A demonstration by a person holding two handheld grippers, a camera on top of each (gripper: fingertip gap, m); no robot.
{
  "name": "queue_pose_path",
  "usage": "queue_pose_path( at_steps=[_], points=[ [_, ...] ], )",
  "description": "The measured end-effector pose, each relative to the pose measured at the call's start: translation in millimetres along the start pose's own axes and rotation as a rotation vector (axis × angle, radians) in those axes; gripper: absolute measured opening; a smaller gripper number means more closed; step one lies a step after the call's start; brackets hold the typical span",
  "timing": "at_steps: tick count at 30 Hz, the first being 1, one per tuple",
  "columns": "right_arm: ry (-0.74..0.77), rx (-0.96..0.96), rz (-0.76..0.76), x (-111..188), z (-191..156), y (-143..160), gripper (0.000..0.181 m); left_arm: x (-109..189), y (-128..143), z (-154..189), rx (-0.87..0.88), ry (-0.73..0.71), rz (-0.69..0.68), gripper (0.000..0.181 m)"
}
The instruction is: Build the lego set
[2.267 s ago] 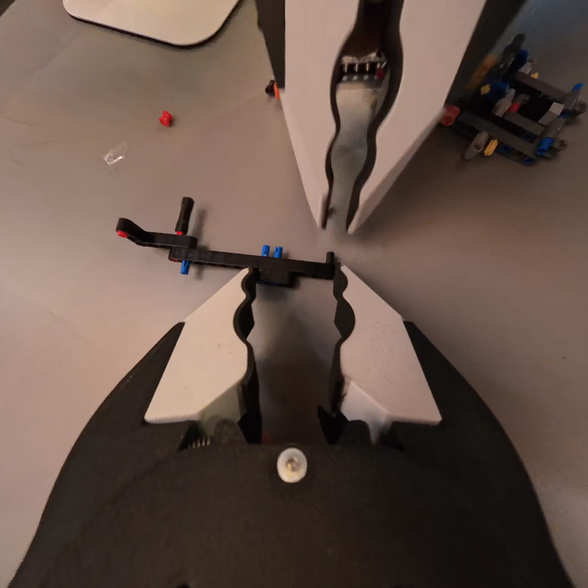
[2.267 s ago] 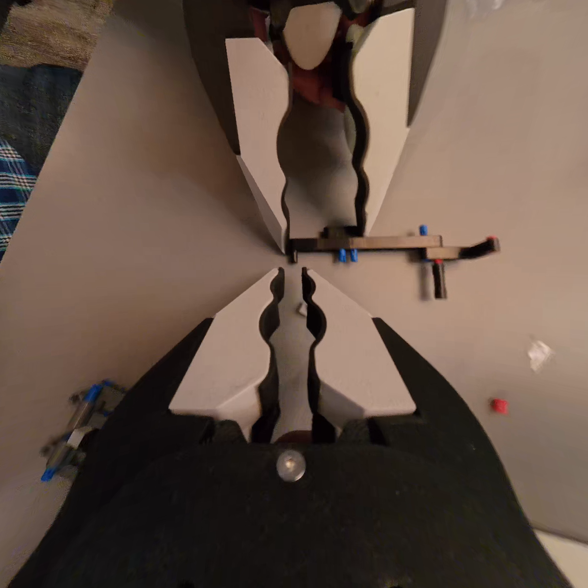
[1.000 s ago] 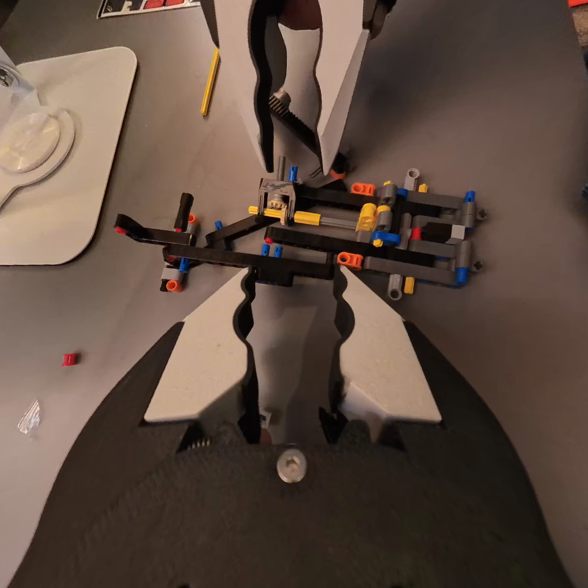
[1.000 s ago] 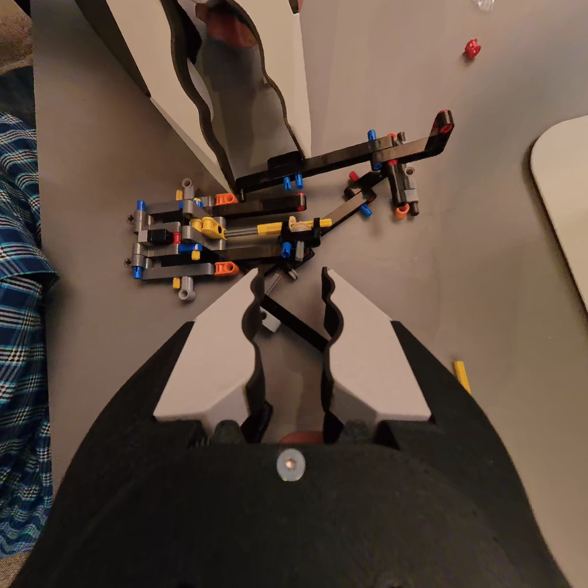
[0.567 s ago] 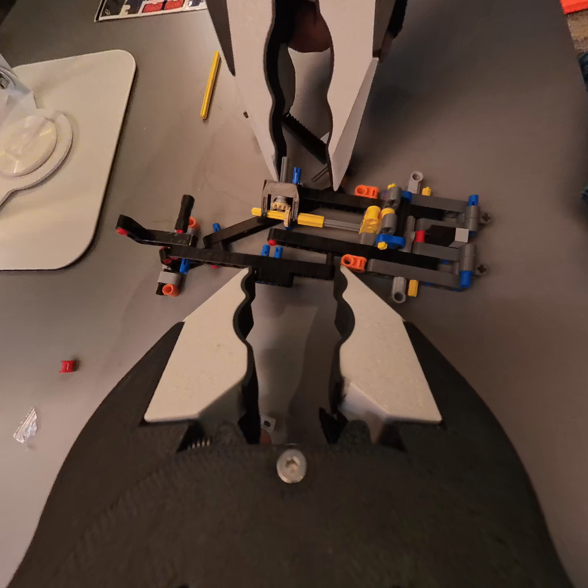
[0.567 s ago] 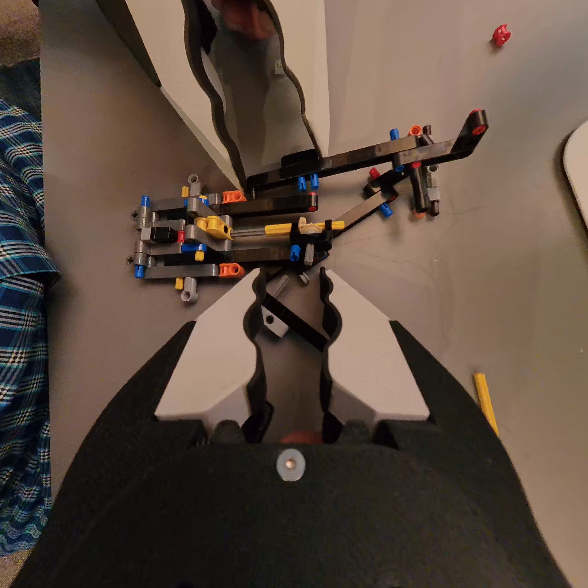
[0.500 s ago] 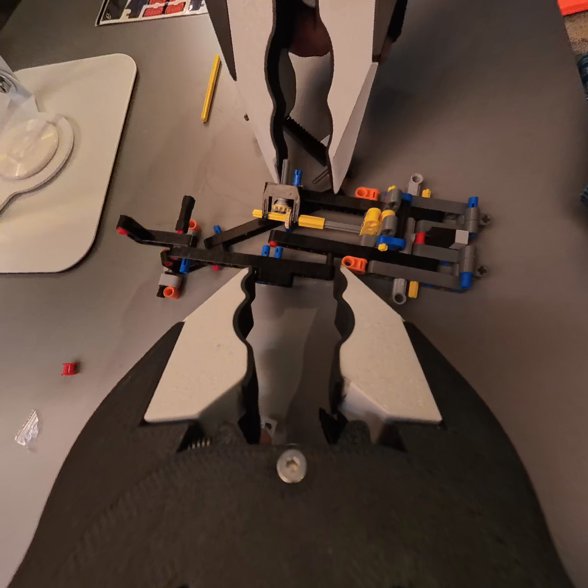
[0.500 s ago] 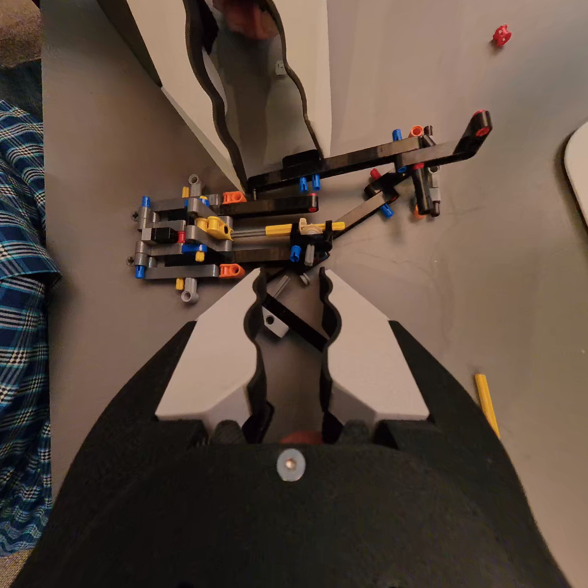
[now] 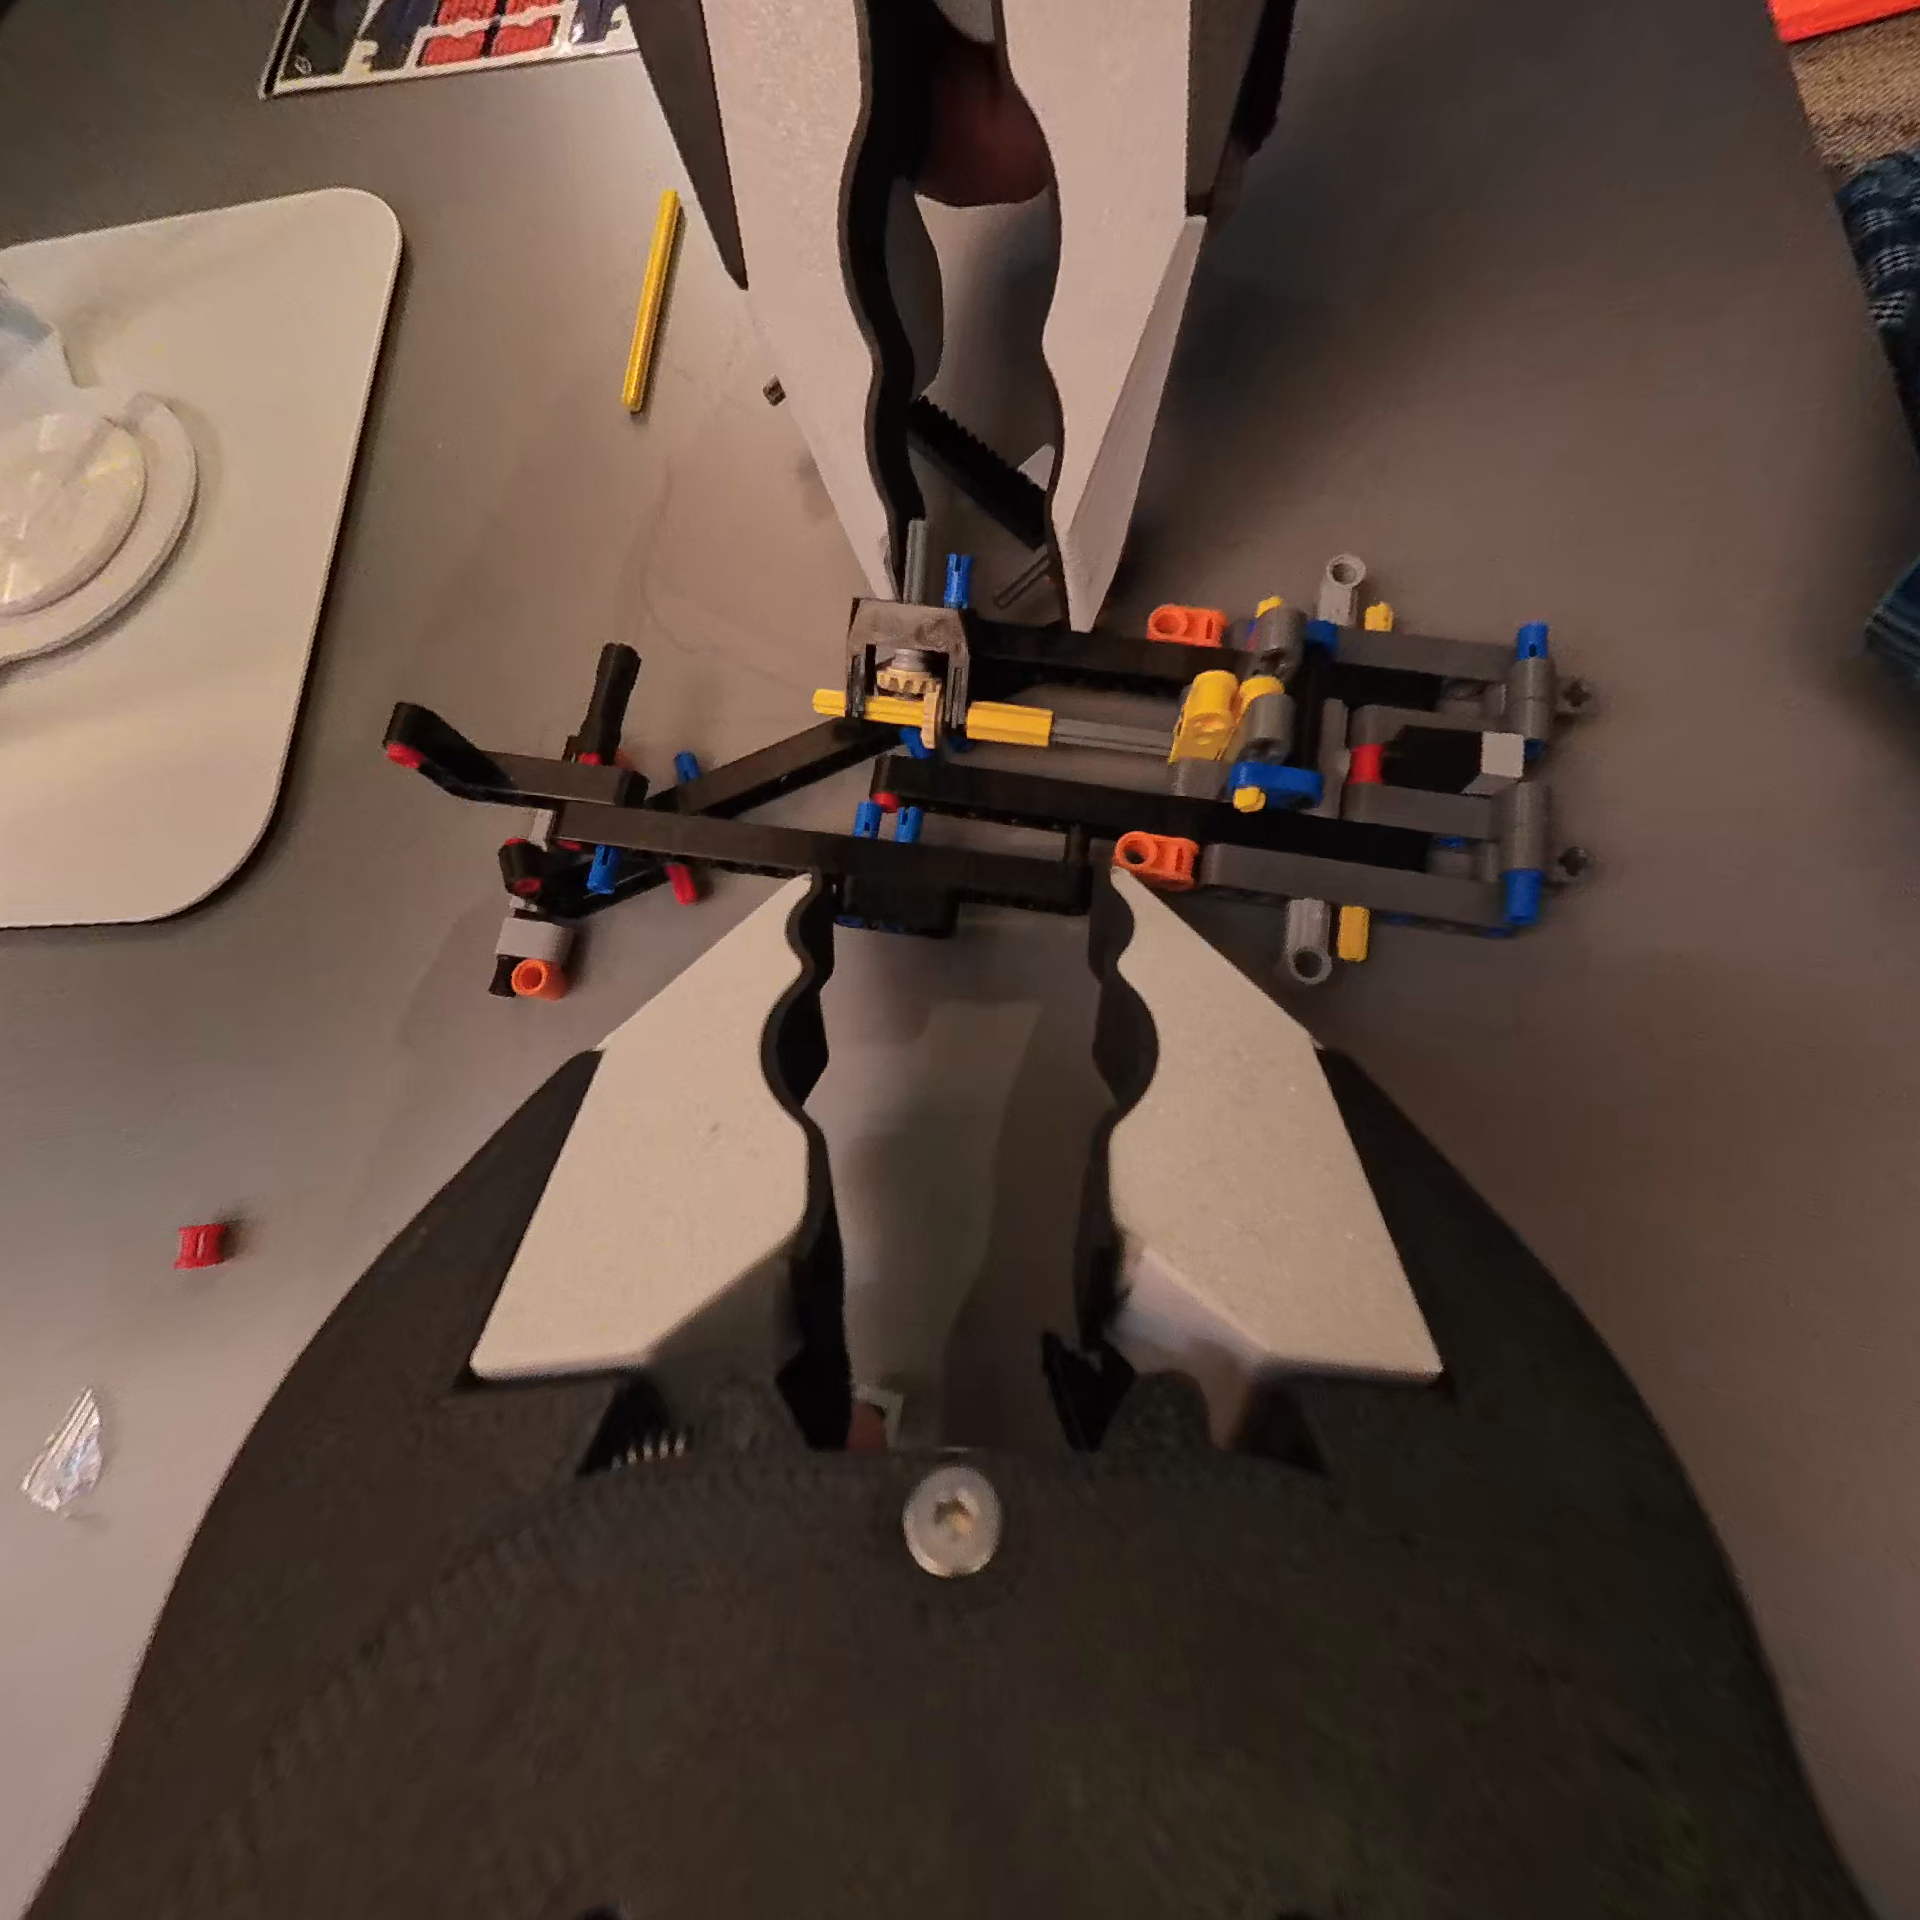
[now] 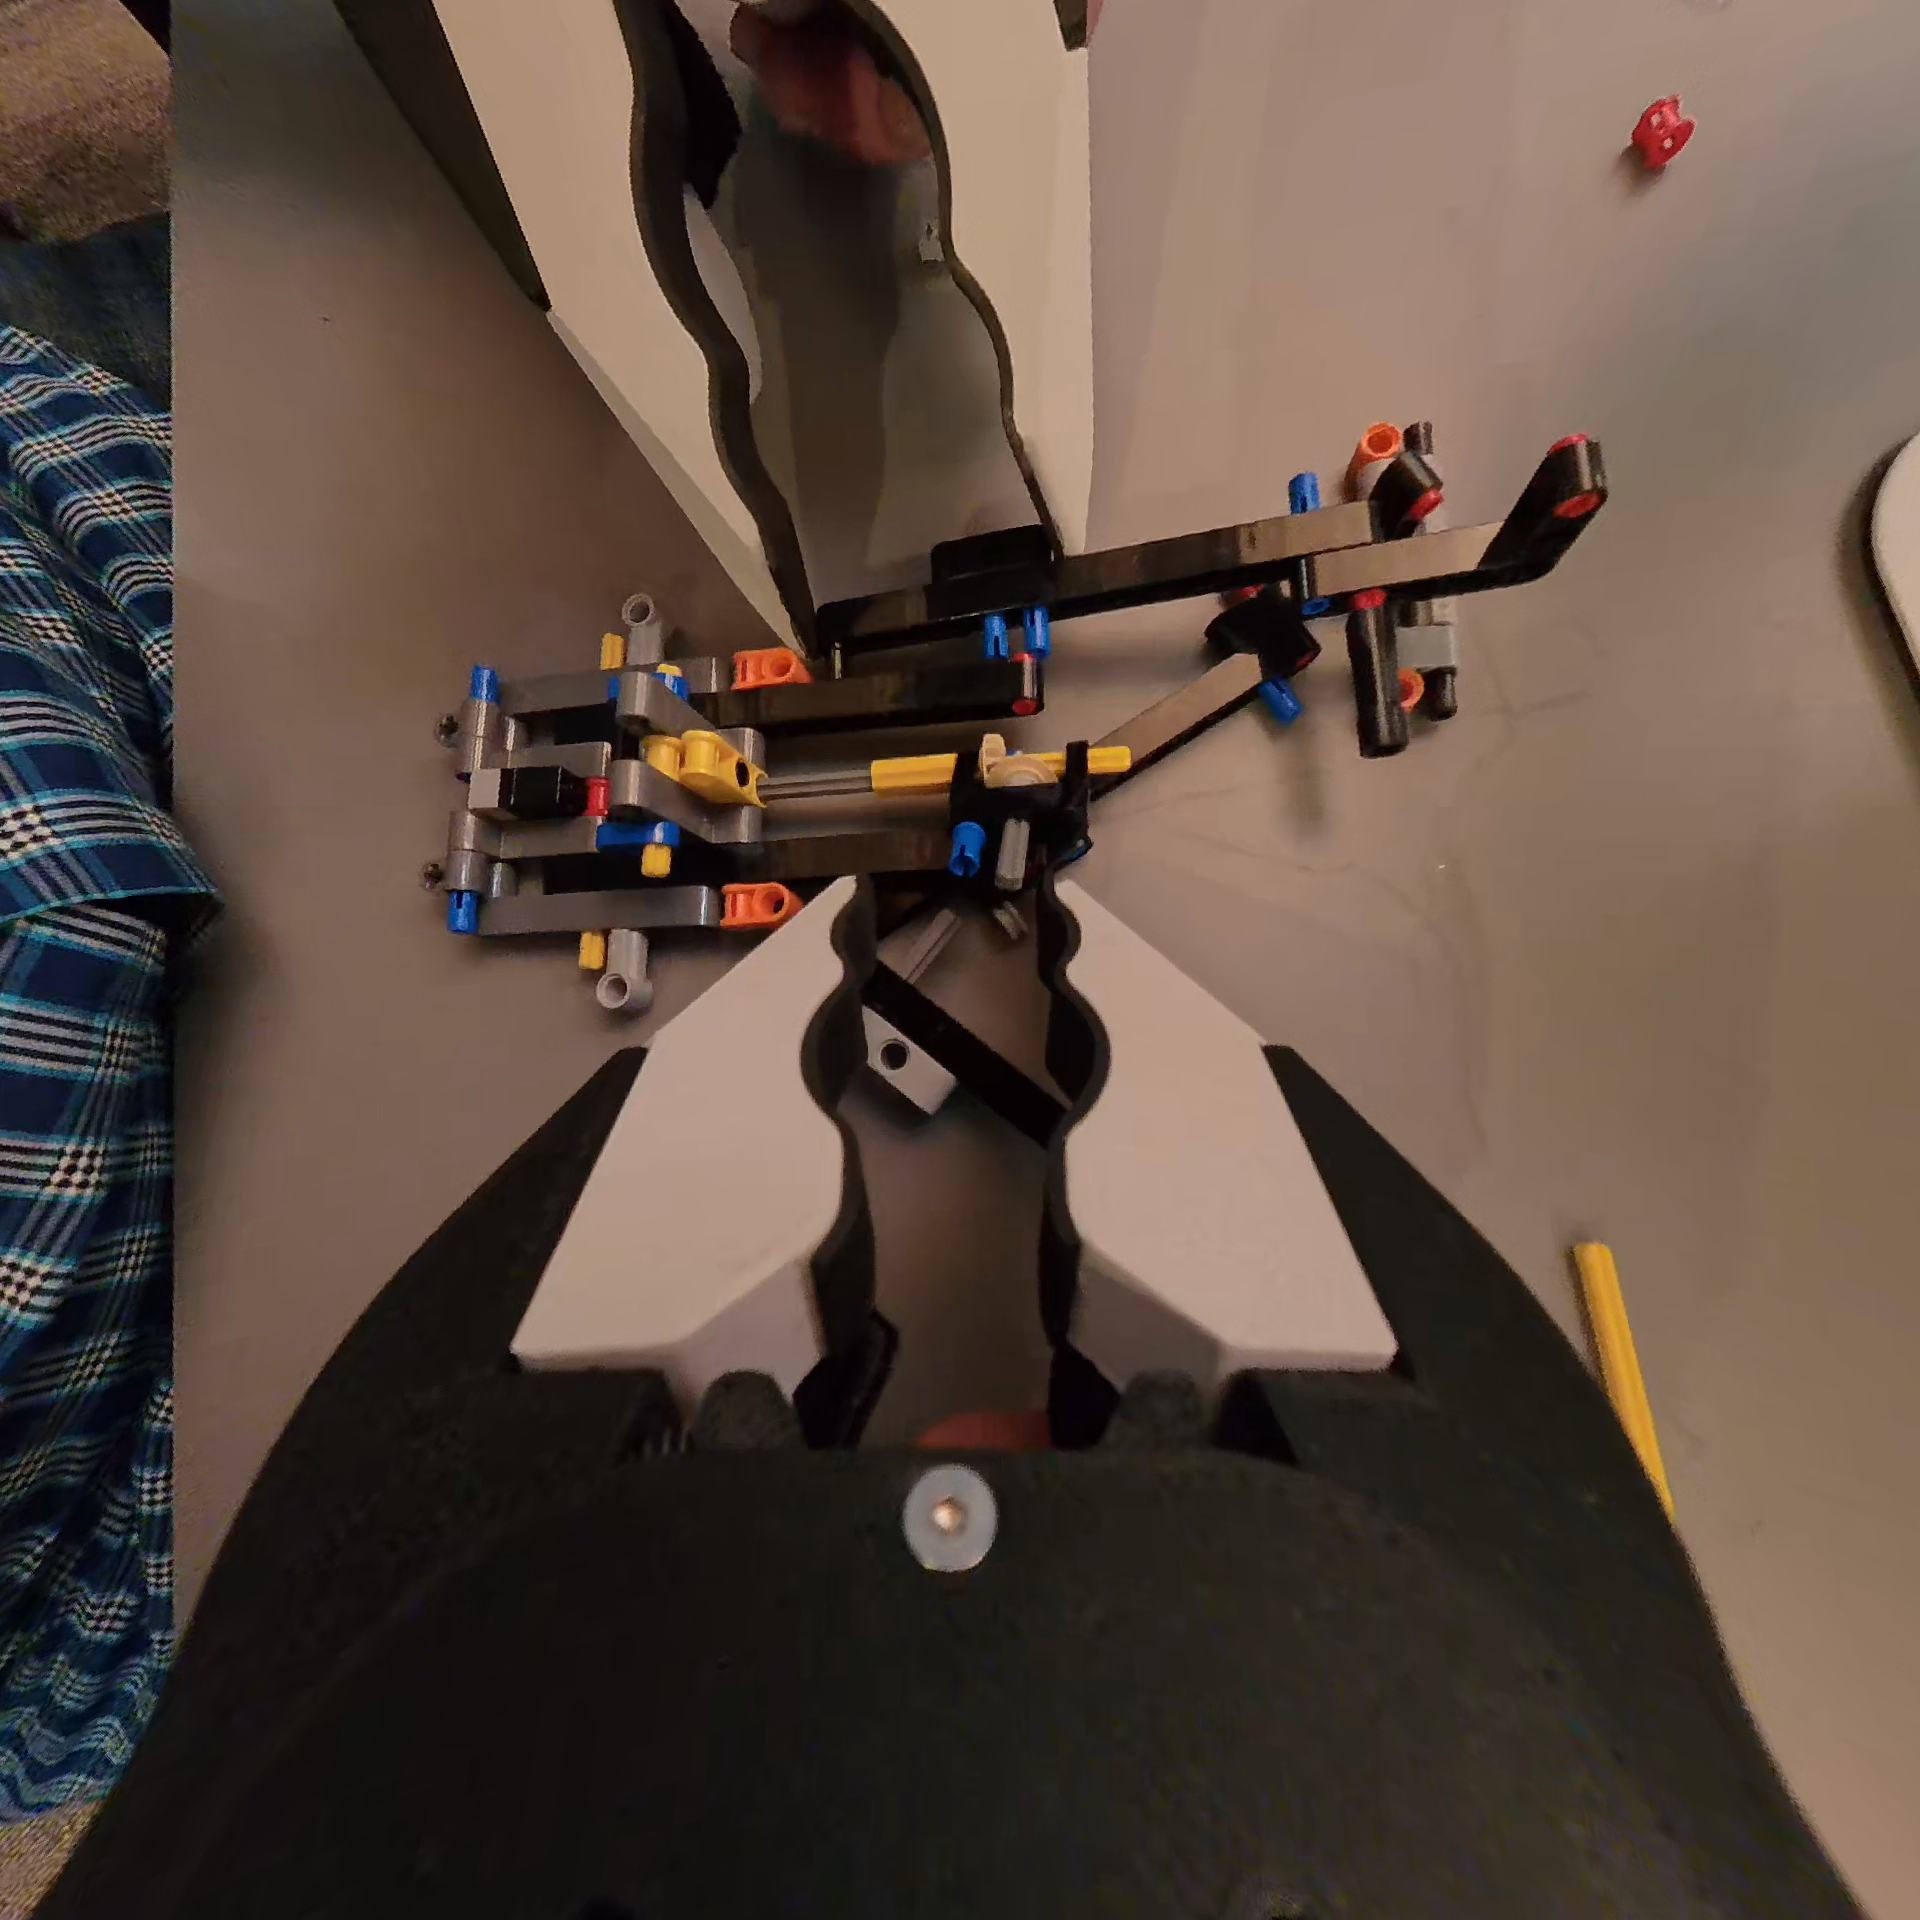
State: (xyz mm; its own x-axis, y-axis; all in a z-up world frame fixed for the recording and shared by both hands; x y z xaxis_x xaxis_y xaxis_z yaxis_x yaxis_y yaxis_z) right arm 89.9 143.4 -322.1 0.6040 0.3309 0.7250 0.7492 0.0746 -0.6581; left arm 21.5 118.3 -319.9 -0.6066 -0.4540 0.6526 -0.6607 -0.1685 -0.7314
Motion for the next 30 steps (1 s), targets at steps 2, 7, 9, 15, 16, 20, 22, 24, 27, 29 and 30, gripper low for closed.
queue_pose_path(
  at_steps=[2, 7, 9, 15, 16, 20, 22, 24, 27, 29, 30],
  points=[
    [-0.003, 0.000, 0.004, 0.0, -0.2, 0.2, 0.027, 0.2, -0.3, 0.2, 0.002, 0.003, 0.005, 0.048],
    [-0.014, 0.002, 0.010, -0.1, -1.0, 0.5, 0.028, 1.0, -1.5, 1.3, -0.019, 0.004, 0.011, 0.048],
    [-0.018, 0.004, 0.012, -0.3, -1.4, 0.5, 0.028, 0.8, -1.0, 2.2, -0.022, 0.008, 0.010, 0.048],
    [-0.031, 0.004, 0.017, -1.0, -2.4, 0.4, 0.027, -0.3, 3.3, 4.3, -0.012, 0.008, 0.005, 0.048],
    [-0.031, 0.005, 0.017, -1.0, -2.6, 0.4, 0.028, -0.3, 4.4, 4.3, -0.008, 0.007, 0.000, 0.048],
    [-0.034, 0.011, 0.015, -0.7, -3.6, 0.5, 0.028, 1.8, 5.4, 3.4, 0.003, -0.004, 0.005, 0.048],
    [-0.034, 0.011, 0.021, 0.7, -3.8, -0.3, 0.028, 3.4, 5.5, 3.3, 0.009, -0.008, 0.009, 0.048],
    [-0.030, 0.010, 0.027, 2.9, -3.6, -1.2, 0.029, 4.8, 5.4, 3.2, 0.014, -0.014, 0.013, 0.048],
    [-0.025, 0.008, 0.029, 5.4, -3.2, -1.2, 0.029, 6.8, 4.3, 2.3, 0.013, -0.022, 0.020, 0.048],
    [-0.024, 0.006, 0.026, 5.7, -3.1, -0.5, 0.030, 7.7, 2.3, 1.8, 0.010, -0.023, 0.030, 0.048],
    [-0.023, 0.006, 0.024, 5.5, -3.6, -0.2, 0.030, 7.9, 1.5, 1.3, 0.007, -0.024, 0.034, 0.048]
  ],
)
Point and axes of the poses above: each gripper's, where its closed fingertips meet, x back along the fingers, y out of its underside, z = x × y across the jaws, the point moved 2 cm from there along x, back along the fingers, and after that the axes turned 5 degrees about -y, right-handed, at the moved point
